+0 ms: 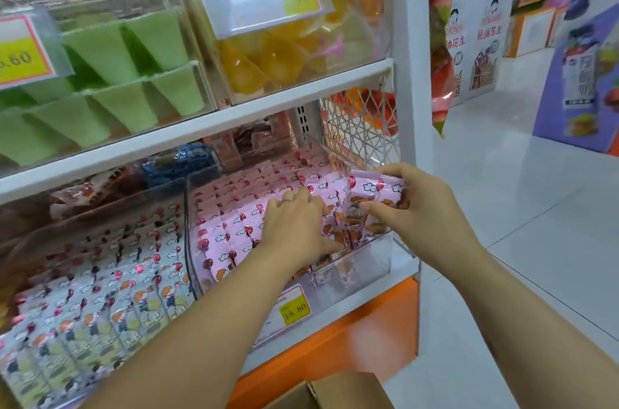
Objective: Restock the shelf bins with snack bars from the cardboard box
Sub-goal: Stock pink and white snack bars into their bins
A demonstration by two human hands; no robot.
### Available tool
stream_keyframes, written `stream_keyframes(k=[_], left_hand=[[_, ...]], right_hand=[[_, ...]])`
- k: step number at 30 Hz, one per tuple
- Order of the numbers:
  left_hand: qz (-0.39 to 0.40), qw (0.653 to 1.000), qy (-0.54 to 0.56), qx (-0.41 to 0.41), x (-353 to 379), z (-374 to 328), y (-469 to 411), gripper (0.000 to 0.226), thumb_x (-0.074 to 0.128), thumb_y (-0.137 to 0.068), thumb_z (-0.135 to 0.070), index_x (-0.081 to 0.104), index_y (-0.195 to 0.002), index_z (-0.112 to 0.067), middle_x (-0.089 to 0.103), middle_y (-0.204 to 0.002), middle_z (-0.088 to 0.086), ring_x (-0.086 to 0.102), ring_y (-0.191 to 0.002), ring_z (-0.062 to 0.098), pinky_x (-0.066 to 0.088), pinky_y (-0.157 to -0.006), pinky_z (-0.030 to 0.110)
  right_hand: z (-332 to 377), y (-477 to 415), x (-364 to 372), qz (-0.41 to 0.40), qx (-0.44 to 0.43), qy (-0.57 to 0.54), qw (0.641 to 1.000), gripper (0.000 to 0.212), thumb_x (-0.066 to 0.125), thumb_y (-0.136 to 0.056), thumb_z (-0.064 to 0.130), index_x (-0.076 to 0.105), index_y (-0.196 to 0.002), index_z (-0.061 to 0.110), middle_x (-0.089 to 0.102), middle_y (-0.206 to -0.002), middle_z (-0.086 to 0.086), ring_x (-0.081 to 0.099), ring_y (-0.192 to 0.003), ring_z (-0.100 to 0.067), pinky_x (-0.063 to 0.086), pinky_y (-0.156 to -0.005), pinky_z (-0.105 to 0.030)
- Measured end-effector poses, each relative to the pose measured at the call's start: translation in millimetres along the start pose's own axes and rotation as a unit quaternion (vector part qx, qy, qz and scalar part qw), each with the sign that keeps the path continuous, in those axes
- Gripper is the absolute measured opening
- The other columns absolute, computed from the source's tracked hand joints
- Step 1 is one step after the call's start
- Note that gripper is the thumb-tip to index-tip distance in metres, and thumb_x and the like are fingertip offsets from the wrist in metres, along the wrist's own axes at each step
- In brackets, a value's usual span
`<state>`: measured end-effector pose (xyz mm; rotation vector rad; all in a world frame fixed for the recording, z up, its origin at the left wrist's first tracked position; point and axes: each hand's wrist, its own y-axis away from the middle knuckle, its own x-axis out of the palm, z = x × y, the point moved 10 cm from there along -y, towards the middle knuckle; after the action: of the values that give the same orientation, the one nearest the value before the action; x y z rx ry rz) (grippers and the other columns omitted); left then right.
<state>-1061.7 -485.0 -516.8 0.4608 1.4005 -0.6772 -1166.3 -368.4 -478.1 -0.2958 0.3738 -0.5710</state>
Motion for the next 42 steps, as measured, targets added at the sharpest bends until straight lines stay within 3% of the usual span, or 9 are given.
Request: stream_keyframes(k=[8,12,16,23,29,34,36,39,42], left_hand=[[0.000,0.981,0.193,0.000,-7,8,12,0.042,0.071,-0.080,-0.041,0.049,-0.115,-0.029,0.059,-0.122,-0.007,0.052,-0.114,0.018,0.037,-0.095,0.035],[-0.021,0.966,0.256,-0.012,-9,23,14,0.038,0.071,-0.082,-0.034,0.051,-0.114,-0.031,0.056,-0.111,-0.011,0.054,-0.110,0.013,0.044,-0.096,0.037],[-0.018,0.968,0.251,0.006,-6,22,14,0.047,0.071,-0.082,-0.041,0.048,-0.123,-0.035,0.058,-0.127,-0.005,0.056,-0.115,0.014,0.045,-0.098,0.038],[-0.058,0.966,0.244,0.067,-8,17,16,0.077,0.068,-0.085,-0.037,0.018,-0.142,-0.050,0.043,-0.135,-0.008,0.047,-0.119,0.016,0.042,-0.099,0.044],[-0.087,0.967,0.217,0.101,-7,13,16,0.069,0.064,-0.088,-0.035,0.024,-0.142,-0.049,0.037,-0.140,-0.011,0.046,-0.123,0.015,0.035,-0.103,0.038],[-0.084,0.979,0.156,0.102,-5,9,13,0.056,0.056,-0.093,-0.035,0.031,-0.143,-0.041,0.041,-0.134,-0.010,0.041,-0.121,0.015,0.028,-0.097,0.031],[-0.078,0.980,0.146,0.106,-4,8,13,0.053,0.056,-0.093,-0.037,0.035,-0.142,-0.039,0.041,-0.131,-0.011,0.039,-0.121,0.014,0.026,-0.096,0.029],[-0.067,0.984,0.126,0.108,0,7,13,0.052,0.055,-0.093,-0.042,0.037,-0.141,-0.038,0.039,-0.133,-0.010,0.035,-0.123,0.014,0.021,-0.099,0.028],[-0.058,0.988,0.098,0.108,2,4,12,0.051,0.054,-0.092,-0.044,0.038,-0.141,-0.040,0.038,-0.134,-0.009,0.034,-0.123,0.015,0.021,-0.101,0.029]], right_hand=[[4,-4,2,0.017,-0.016,0.042,0.999,0.035,0.074,-0.079,0.011,0.054,-0.098,0.031,0.064,-0.083,0.014,0.065,-0.061,0.002,0.049,-0.053,-0.009],[2,-12,16,0.069,-0.042,0.153,0.985,0.040,0.072,-0.083,0.021,0.052,-0.115,0.035,0.064,-0.107,0.013,0.063,-0.067,-0.003,0.054,-0.069,-0.022],[-5,-23,39,0.116,-0.067,0.315,0.940,0.045,0.069,-0.085,0.031,0.054,-0.127,0.028,0.059,-0.127,0.005,0.058,-0.104,-0.020,0.047,-0.088,-0.035],[-2,-38,57,0.107,-0.134,0.443,0.880,0.054,0.065,-0.086,0.036,0.046,-0.137,0.032,0.047,-0.129,0.002,0.055,-0.105,-0.020,0.023,-0.100,-0.034],[-6,-27,62,0.103,-0.162,0.448,0.873,0.064,0.063,-0.088,0.026,0.032,-0.144,0.028,0.058,-0.128,0.004,0.053,-0.113,-0.021,0.023,-0.100,-0.031],[-7,-17,48,0.109,-0.151,0.319,0.929,0.065,0.070,-0.082,0.011,0.042,-0.140,0.022,0.056,-0.133,-0.002,0.054,-0.118,-0.024,0.041,-0.102,-0.044],[-6,-9,35,0.068,-0.177,0.311,0.931,0.063,0.074,-0.077,0.006,0.050,-0.135,0.017,0.051,-0.136,-0.003,0.047,-0.123,-0.024,0.039,-0.105,-0.038],[-24,-7,19,0.050,-0.113,0.280,0.952,0.061,0.073,-0.080,0.014,0.048,-0.136,0.022,0.044,-0.141,0.003,0.040,-0.127,-0.015,0.028,-0.101,-0.020],[-34,-8,18,0.060,-0.077,0.247,0.964,0.051,0.069,-0.085,0.014,0.053,-0.132,0.021,0.054,-0.133,0.003,0.050,-0.119,-0.014,0.037,-0.098,-0.022]])
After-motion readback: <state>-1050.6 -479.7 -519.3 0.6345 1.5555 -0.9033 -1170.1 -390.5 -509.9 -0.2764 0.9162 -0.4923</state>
